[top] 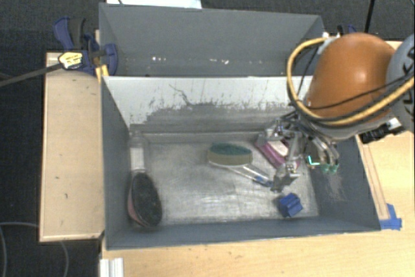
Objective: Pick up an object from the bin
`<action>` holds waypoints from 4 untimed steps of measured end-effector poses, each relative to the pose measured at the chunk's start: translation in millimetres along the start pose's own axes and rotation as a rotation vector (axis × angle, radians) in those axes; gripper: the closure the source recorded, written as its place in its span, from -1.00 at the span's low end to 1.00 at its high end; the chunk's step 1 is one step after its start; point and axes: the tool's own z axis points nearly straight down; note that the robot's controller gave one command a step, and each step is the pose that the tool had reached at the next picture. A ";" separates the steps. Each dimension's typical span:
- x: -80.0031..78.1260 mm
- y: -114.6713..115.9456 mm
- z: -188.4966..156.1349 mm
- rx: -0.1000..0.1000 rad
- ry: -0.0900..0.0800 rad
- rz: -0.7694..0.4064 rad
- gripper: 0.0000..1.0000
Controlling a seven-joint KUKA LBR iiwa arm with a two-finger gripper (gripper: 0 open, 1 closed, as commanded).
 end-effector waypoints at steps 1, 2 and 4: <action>-81.1 82.7 161.6 -0.003 -0.013 0.136 -1.00; -84.2 29.9 128.9 0.001 -0.013 0.169 -1.00; -76.2 41.7 158.8 -0.003 -0.007 0.579 -1.00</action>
Offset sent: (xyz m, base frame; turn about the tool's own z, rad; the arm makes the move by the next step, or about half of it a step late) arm 0.0768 0.0812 -0.1618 0.1380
